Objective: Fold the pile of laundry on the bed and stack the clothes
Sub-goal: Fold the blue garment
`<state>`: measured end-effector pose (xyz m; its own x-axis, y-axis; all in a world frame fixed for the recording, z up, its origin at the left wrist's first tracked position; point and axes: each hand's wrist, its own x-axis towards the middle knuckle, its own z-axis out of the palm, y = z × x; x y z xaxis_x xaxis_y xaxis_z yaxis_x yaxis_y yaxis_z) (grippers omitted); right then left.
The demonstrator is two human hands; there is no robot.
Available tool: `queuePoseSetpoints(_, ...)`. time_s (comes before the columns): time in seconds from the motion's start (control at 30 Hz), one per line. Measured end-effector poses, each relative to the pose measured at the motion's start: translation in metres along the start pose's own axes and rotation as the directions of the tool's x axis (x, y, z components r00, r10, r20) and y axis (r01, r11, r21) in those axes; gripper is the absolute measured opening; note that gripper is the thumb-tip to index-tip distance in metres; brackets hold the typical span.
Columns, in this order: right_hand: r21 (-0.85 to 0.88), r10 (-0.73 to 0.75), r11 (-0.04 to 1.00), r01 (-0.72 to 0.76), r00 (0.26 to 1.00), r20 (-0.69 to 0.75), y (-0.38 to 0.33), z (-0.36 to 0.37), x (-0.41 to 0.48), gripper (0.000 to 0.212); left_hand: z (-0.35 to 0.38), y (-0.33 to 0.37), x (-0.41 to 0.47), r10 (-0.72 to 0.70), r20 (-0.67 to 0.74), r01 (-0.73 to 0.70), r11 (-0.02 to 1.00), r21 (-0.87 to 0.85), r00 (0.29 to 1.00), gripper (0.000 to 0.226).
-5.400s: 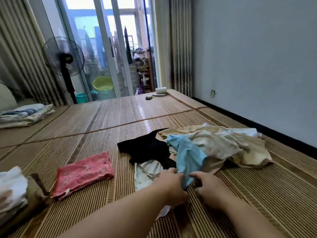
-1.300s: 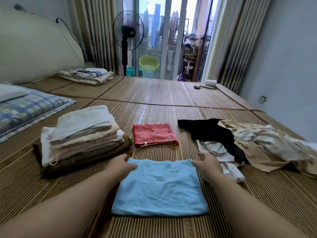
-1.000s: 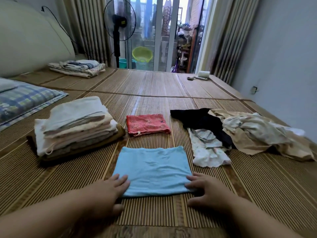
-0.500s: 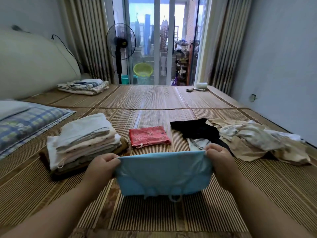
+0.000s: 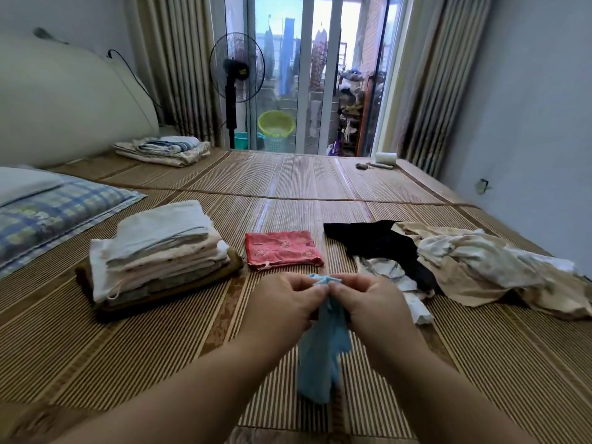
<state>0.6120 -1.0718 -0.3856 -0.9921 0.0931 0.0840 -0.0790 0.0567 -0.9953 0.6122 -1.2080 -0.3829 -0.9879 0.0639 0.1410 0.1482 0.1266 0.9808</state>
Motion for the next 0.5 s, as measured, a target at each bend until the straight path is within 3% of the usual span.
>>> queuePoseSetpoints(0.17,-0.094,-0.061,0.994,0.056,0.997,-0.054,-0.002,-0.008,-0.008,0.01,0.007,-0.001,-0.003,0.071,-0.023,-0.066,0.984,0.163,0.997,0.006)
queuePoseSetpoints(0.27,-0.225,-0.132,0.966,0.13,0.991,0.006,-0.005,-0.011,-0.011,0.017,0.011,-0.001,-0.005,0.072,-0.023,-0.068,0.987,0.143,0.997,0.011)
queuePoseSetpoints(0.33,-0.226,-0.137,0.962,0.152,0.987,0.08,-0.009,-0.013,-0.014,0.021,0.013,0.001,-0.005,0.036,-0.023,-0.034,0.996,0.083,0.999,0.021)
queuePoseSetpoints(0.43,-0.216,-0.131,0.964,0.156,0.983,0.126,-0.006,-0.016,-0.013,0.024,0.014,0.006,-0.006,-0.068,0.109,0.073,0.996,-0.041,0.992,0.033)
queuePoseSetpoints(0.5,-0.236,-0.148,0.957,0.166,0.985,0.094,-0.002,-0.016,-0.012,0.022,0.013,0.006,-0.007,-0.08,0.199,0.077,0.997,0.025,0.977,0.039)
